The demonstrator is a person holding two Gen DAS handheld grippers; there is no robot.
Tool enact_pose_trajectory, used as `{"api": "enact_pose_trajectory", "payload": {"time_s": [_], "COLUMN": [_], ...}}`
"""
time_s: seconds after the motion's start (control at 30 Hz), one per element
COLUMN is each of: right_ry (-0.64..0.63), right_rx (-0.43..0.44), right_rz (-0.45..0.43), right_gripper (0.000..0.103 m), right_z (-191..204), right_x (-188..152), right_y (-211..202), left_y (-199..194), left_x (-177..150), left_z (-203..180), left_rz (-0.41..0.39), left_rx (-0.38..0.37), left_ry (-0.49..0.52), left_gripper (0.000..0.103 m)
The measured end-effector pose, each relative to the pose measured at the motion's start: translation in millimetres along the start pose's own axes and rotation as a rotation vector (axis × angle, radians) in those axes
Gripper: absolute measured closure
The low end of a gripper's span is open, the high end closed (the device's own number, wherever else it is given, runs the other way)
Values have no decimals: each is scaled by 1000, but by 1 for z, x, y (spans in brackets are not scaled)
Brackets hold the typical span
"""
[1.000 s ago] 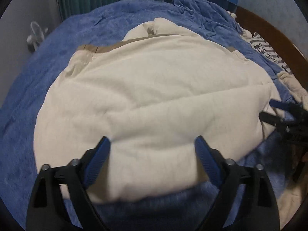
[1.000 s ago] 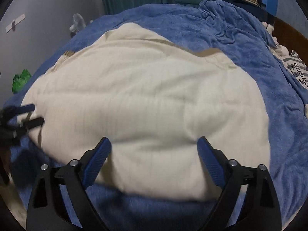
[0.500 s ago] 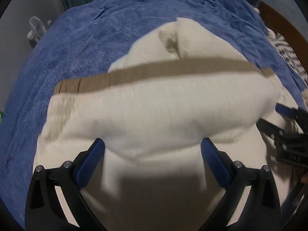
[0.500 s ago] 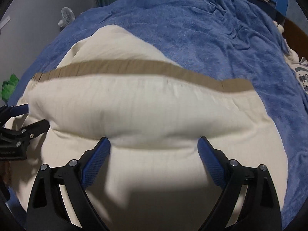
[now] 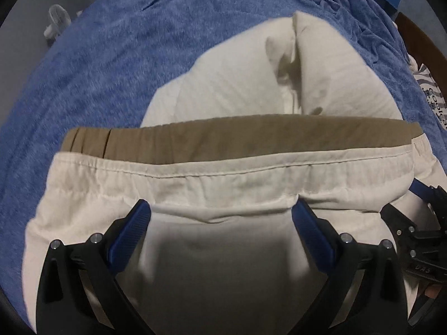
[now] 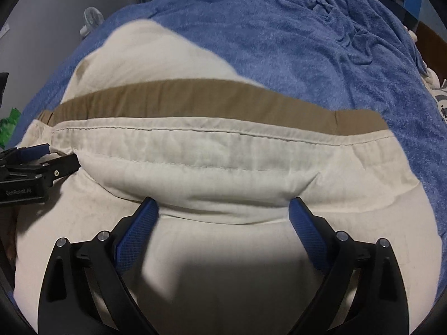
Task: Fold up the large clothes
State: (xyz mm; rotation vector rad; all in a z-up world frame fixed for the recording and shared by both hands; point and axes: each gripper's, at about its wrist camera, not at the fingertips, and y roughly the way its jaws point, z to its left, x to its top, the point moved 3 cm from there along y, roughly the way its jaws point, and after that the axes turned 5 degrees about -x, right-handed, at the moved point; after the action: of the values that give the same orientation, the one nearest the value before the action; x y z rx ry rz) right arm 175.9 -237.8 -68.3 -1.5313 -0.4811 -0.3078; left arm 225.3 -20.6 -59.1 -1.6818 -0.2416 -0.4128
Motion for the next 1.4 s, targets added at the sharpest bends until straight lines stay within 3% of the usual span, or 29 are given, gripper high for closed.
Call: {"api": "enact_pose_trajectory", "payload": {"time_s": [0.13, 1.07, 1.2, 1.3, 1.4], "right_ry": [5, -3, 62, 141, 234], "right_rx": [10, 1, 63, 89, 142], "right_rz": [8, 8, -30, -112, -159], "right_gripper": [11, 10, 10, 12, 13], "right_z": [-1, 2, -8, -22, -38], "right_x": [-4, -7, -3, 6, 10], "right_y": [7, 12, 5, -10, -15], "left_y": [4, 14, 1, -26, -47], "left_x": [-6, -10, -11, -8, -5], "left_z": [-3, 4, 4, 8, 22], "left_rz": [-25, -47, -97, -193, -271], "left_rx": [21, -26, -33, -19, -29], "left_ry": [15, -17, -21, -29, -109], "left_gripper": [6, 6, 6, 6, 6]}}
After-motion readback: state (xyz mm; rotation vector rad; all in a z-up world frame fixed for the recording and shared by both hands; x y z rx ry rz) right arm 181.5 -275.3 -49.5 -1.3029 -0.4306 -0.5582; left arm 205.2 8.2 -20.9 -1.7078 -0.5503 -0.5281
